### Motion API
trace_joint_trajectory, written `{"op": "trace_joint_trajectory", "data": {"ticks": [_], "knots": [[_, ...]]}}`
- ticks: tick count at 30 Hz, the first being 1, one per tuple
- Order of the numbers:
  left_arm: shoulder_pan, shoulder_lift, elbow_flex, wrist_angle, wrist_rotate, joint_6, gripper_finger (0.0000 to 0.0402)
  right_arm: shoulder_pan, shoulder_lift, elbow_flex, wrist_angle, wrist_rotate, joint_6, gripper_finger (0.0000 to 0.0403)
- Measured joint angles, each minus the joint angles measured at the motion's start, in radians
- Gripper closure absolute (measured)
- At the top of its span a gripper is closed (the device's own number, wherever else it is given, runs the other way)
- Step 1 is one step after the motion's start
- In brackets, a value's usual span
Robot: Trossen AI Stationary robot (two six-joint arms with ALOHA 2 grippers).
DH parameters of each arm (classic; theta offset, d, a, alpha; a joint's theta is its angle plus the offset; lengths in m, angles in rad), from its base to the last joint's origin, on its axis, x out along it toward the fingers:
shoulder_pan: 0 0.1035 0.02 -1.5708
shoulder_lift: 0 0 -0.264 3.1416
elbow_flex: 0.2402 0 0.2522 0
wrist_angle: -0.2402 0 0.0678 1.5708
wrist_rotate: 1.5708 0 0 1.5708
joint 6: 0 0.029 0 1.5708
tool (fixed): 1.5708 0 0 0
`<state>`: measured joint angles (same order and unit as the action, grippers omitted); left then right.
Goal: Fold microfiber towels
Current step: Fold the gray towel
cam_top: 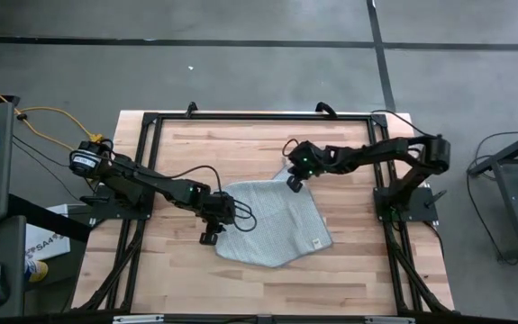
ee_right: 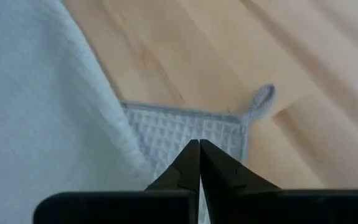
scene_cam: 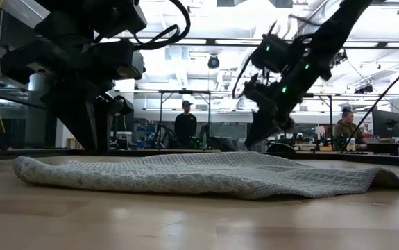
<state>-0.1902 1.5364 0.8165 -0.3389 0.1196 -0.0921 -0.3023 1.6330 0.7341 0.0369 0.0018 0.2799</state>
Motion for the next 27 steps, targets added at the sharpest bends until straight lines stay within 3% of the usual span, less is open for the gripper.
{"op": "trace_joint_trajectory", "data": {"ticks": [8, 16, 27], "knots": [[0.0, 0.0, 0.0, -0.007, 0.0, -0.017, 0.0294, 0.014, 0.142, 0.078, 0.001, -0.008, 0.002, 0.0401], [0.0, 0.0, 0.0, -0.005, 0.0, -0.018, 0.0294, -0.008, 0.144, 0.13, -0.114, 0.111, -0.023, 0.0401], [0.0, 0.0, 0.0, -0.008, 0.001, -0.018, 0.0294, -0.054, 0.144, 0.135, -0.136, 0.12, -0.026, 0.0401]]}}
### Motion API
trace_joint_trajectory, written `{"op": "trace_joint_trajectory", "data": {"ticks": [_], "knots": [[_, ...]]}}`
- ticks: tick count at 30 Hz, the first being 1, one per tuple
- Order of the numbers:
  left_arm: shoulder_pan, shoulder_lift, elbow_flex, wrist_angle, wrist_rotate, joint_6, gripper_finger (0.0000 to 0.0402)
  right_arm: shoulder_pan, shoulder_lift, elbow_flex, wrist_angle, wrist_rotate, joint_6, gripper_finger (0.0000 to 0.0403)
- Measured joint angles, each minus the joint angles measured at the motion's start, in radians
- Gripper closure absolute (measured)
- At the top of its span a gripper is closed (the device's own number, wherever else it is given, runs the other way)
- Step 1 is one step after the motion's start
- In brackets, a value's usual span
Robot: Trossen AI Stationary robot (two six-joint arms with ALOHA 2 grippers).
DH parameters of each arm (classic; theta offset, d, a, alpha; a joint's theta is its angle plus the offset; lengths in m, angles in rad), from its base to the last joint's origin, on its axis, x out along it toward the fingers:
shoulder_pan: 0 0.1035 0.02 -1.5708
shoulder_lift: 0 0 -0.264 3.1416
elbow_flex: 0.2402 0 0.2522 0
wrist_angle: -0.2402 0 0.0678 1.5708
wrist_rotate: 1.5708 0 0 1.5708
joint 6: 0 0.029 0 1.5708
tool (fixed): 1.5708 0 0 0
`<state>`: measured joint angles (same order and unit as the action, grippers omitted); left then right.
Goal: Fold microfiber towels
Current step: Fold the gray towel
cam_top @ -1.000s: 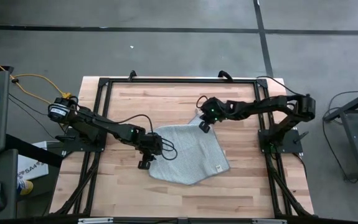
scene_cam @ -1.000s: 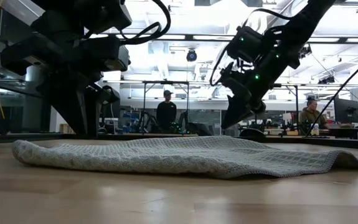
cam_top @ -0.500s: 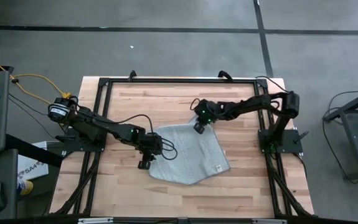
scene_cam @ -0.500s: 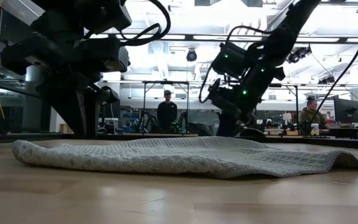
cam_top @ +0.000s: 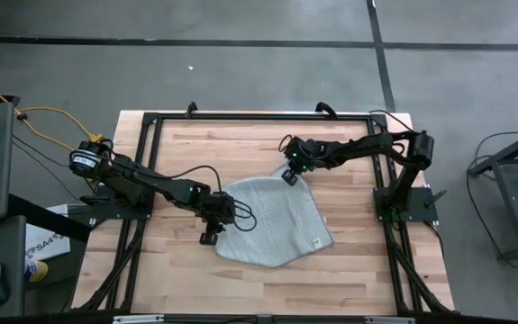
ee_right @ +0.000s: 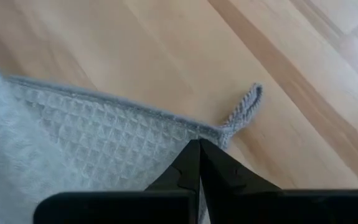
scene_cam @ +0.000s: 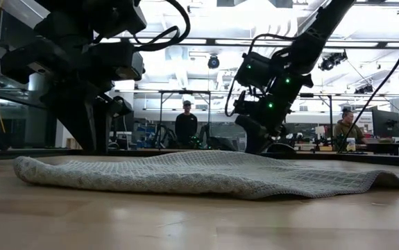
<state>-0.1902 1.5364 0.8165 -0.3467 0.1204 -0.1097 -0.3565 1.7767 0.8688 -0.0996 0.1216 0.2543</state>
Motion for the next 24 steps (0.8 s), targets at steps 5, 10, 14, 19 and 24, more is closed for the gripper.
{"op": "trace_joint_trajectory", "data": {"ticks": [5, 10, 14, 19, 24], "knots": [[0.0, 0.0, 0.0, -0.001, 0.0, 0.0, 0.0294, -0.001, 0.0, 0.0, -0.001, 0.01, 0.001, 0.0401], [0.0, 0.0, 0.0, -0.001, 0.001, 0.0, 0.0294, -0.005, 0.0, 0.0, -0.016, 0.027, 0.002, 0.0401], [0.0, 0.0, 0.0, -0.004, 0.002, 0.0, 0.0294, -0.006, 0.0, 0.0, -0.029, 0.045, 0.003, 0.0401], [0.0, 0.0, 0.0, -0.01, 0.003, -0.004, 0.0294, -0.005, -0.002, 0.0, -0.056, 0.069, 0.003, 0.0401], [0.0, 0.0, 0.0, -0.015, 0.003, -0.011, 0.0294, -0.006, -0.003, 0.002, -0.084, 0.091, 0.003, 0.0401]]}}
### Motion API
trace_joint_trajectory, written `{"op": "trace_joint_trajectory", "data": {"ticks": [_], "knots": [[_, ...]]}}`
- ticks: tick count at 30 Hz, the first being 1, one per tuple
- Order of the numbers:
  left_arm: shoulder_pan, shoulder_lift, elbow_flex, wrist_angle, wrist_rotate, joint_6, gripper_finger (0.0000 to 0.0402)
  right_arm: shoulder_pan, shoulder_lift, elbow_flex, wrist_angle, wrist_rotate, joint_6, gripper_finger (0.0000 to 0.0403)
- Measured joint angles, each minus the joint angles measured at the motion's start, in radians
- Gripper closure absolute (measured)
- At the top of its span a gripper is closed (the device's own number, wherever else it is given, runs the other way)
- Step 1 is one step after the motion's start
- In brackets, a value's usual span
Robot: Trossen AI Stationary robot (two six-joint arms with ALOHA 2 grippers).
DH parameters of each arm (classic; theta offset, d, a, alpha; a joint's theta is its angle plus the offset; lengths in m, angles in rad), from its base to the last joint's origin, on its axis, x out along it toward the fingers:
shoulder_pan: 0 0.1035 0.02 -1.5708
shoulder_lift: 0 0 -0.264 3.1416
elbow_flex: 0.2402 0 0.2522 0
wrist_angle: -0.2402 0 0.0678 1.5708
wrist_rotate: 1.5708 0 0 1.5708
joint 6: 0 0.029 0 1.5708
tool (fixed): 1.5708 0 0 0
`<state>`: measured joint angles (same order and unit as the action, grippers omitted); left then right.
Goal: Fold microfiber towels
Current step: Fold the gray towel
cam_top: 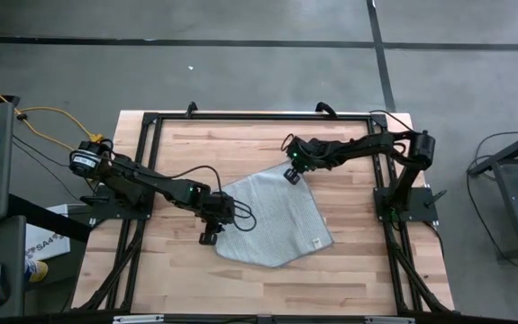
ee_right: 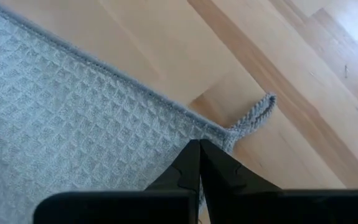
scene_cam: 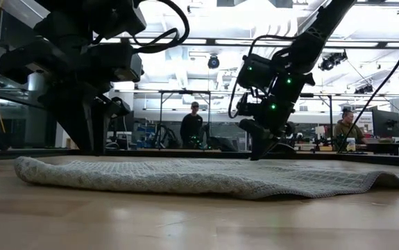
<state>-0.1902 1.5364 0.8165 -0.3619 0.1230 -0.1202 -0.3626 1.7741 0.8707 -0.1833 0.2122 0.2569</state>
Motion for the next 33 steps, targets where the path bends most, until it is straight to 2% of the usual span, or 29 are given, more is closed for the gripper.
{"op": "trace_joint_trajectory", "data": {"ticks": [21, 26, 33], "knots": [[0.0, 0.0, 0.0, -0.007, 0.0, -0.016, 0.0294, -0.067, 0.0, 0.0, -0.131, 0.183, 0.02, 0.0401], [0.0, 0.0, 0.0, -0.007, 0.0, -0.016, 0.0294, -0.096, 0.0, -0.002, -0.177, 0.253, 0.054, 0.0401], [0.0, 0.0, 0.0, -0.007, 0.0, -0.016, 0.0294, -0.116, -0.006, -0.003, -0.169, 0.246, 0.046, 0.0401]]}}
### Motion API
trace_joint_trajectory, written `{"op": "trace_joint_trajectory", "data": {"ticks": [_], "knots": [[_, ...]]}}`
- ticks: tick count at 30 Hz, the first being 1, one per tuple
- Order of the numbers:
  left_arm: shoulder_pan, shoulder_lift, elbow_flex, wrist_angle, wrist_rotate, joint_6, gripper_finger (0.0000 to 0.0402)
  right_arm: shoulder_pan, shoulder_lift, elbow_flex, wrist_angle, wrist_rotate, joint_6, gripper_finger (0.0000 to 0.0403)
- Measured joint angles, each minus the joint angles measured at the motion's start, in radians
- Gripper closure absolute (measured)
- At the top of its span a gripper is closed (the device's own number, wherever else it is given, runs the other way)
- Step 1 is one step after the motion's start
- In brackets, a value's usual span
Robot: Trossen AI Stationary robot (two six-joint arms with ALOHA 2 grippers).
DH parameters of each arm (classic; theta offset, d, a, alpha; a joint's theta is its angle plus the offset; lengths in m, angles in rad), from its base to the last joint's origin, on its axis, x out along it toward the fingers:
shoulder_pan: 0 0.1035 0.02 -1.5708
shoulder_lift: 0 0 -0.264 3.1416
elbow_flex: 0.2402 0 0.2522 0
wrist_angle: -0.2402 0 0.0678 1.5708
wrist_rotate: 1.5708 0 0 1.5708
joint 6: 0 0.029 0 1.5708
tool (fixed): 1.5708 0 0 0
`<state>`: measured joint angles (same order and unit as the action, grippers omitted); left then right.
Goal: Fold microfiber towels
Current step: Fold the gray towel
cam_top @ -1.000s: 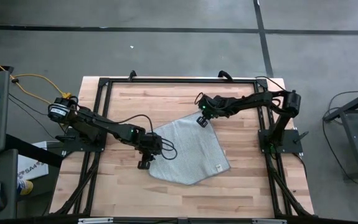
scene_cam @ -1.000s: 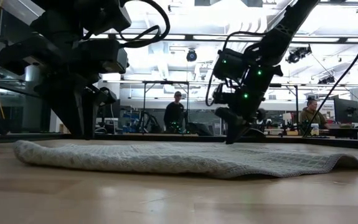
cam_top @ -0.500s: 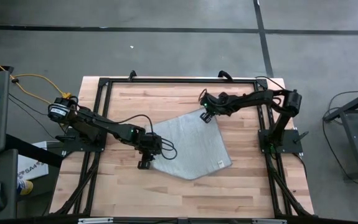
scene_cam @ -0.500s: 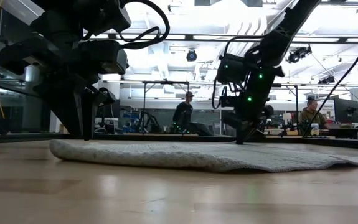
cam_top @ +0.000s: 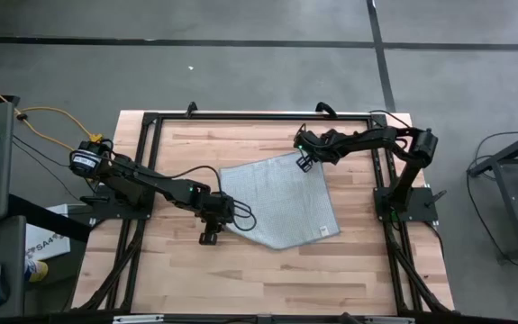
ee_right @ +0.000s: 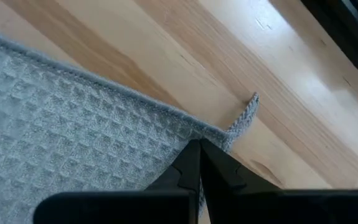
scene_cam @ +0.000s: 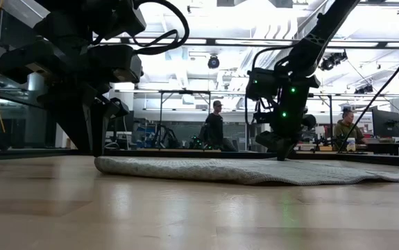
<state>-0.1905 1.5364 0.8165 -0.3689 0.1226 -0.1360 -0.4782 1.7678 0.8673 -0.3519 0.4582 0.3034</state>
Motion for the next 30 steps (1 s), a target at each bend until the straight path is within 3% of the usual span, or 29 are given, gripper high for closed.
{"op": "trace_joint_trajectory", "data": {"ticks": [8, 17, 25, 30], "knots": [[0.0, 0.0, 0.0, 0.007, 0.0, 0.001, 0.0294, 0.001, -0.109, -0.001, 0.127, -0.228, -0.046, 0.0401], [0.0, 0.0, 0.0, 0.028, -0.003, 0.033, 0.0294, 0.063, -0.24, 0.0, 0.118, -0.321, -0.022, 0.0401], [0.0, 0.0, 0.0, 0.033, -0.032, 0.053, 0.0294, 0.175, -0.245, 0.0, 0.101, -0.442, 0.062, 0.0401], [0.0, 0.0, 0.0, 0.033, 0.046, 0.062, 0.0294, 0.284, -0.246, 0.0, 0.097, -0.46, 0.11, 0.0401]]}}
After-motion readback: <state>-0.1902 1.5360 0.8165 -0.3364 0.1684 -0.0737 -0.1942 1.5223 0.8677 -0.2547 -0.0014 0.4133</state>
